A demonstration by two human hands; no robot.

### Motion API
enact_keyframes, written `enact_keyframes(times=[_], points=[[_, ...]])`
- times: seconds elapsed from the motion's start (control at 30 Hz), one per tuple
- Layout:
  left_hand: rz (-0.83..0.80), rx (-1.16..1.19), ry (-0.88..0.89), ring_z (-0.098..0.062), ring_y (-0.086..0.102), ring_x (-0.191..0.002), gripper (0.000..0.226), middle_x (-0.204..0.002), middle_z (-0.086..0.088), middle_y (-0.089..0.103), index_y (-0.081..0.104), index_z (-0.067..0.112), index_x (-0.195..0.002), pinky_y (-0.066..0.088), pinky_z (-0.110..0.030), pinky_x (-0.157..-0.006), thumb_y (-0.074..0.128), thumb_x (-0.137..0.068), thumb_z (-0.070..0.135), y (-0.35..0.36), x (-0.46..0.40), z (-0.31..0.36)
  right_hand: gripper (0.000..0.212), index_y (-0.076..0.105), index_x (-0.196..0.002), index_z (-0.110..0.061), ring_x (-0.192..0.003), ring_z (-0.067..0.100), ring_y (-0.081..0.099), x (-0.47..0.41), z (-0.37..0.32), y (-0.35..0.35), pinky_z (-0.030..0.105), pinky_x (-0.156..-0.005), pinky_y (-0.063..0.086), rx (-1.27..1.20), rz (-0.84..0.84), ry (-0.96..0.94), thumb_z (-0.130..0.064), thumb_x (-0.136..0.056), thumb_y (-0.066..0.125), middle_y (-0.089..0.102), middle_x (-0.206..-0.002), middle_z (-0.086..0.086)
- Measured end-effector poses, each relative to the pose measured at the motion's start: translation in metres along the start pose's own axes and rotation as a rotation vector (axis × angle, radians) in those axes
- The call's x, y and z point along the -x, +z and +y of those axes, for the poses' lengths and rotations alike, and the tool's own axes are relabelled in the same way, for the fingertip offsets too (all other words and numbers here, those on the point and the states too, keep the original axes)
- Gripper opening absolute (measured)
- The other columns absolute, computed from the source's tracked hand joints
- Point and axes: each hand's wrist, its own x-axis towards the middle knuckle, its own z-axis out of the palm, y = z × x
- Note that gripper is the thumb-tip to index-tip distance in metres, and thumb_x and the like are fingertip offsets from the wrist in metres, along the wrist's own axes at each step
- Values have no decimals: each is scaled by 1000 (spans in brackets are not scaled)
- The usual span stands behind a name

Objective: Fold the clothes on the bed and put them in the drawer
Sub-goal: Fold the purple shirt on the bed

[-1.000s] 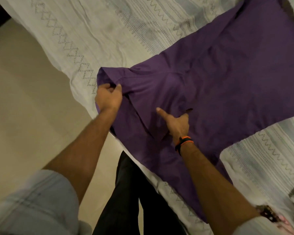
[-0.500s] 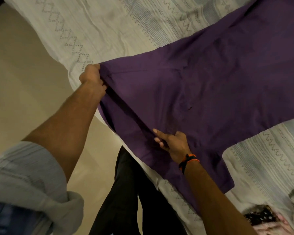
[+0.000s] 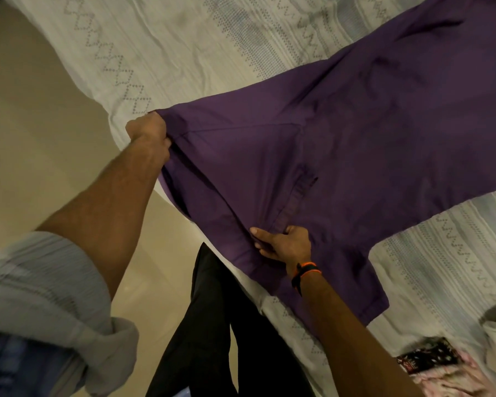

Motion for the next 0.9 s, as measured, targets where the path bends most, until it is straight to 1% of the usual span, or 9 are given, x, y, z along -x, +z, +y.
enact_keyframes(times=[0.07, 0.17, 0.23, 0.27, 0.37, 0.47, 0.63, 0.77, 0.9], points=[[-15, -32, 19, -18, 66, -76, 20, -92, -8, 66, 56, 7, -100, 59, -40, -79, 51, -86, -8, 1, 5, 0, 52, 69, -97, 6, -64, 19, 74, 3, 0, -1, 28, -52, 58, 65, 32, -31, -23, -62, 94, 76, -80, 13], [-67, -191, 81, -16, 63, -86, 23, -97, -4, 61, 50, 11, -96, 57, -34, -86, 67, -82, 7, 1, 19, 3, 55, 71, -79, -6, -61, 15, 73, 8, 0, -5, 34, -59, 62, 222, 113, -109, -50, -54, 93, 75, -71, 5], [-39, -359, 130, -21, 64, -99, 53, -113, -7, 63, 52, 4, -117, 57, -35, -88, 73, -70, 19, 0, 24, 3, 64, 67, -68, -12, -64, 15, 71, 11, 1, -10, 35, -64, 60, 328, 209, -156, -69, -46, 86, 72, -63, -1], [-15, -443, 166, -24, 63, -105, 66, -122, -9, 61, 49, 2, -128, 56, -35, -89, 72, -69, 21, -1, 29, 3, 64, 66, -68, -15, -68, 14, 70, 15, -1, -13, 32, -66, 57, 360, 246, -171, -72, -46, 83, 72, -65, -3], [55, -655, 263, -30, 54, -121, 71, -140, -17, 47, 38, 2, -139, 50, -33, -95, 71, -79, 20, 2, 55, -2, 56, 67, -86, -21, -87, 16, 65, 23, -6, -22, 30, -78, 53, 366, 286, -206, -64, -56, 86, 71, -88, -4], [62, -802, 364, -33, 45, -128, 67, -145, -19, 34, 37, 4, -139, 43, -32, -99, 70, -81, 18, 2, 83, -11, 53, 65, -99, -17, -95, 17, 66, 29, -11, -30, 31, -85, 53, 345, 267, -270, -51, -65, 87, 71, -91, -2], [-258, -882, 450, -22, 54, -122, 66, -137, -10, 52, 46, 8, -136, 40, -20, -93, 77, -81, 25, -3, 124, -20, 46, 61, -107, -13, -92, 14, 65, 44, -25, -44, 22, -78, 46, 297, 212, -355, -36, -75, 84, 70, -93, -2], [-369, -901, 522, -21, 53, -122, 63, -135, -6, 54, 48, 10, -136, 39, -23, -97, 77, -82, 27, 0, 164, -12, 40, 62, -107, -13, -92, 13, 64, 64, -44, -56, 27, -86, 52, 255, 223, -440, -31, -78, 82, 67, -88, -6], [-473, -940, 585, -20, 54, -123, 56, -134, -6, 57, 54, 10, -130, 40, -25, -101, 77, -82, 27, 11, 189, 0, 31, 61, -100, -15, -89, 13, 63, 81, -67, -70, 27, -88, 51, 194, 240, -500, -26, -78, 81, 64, -81, -10]])
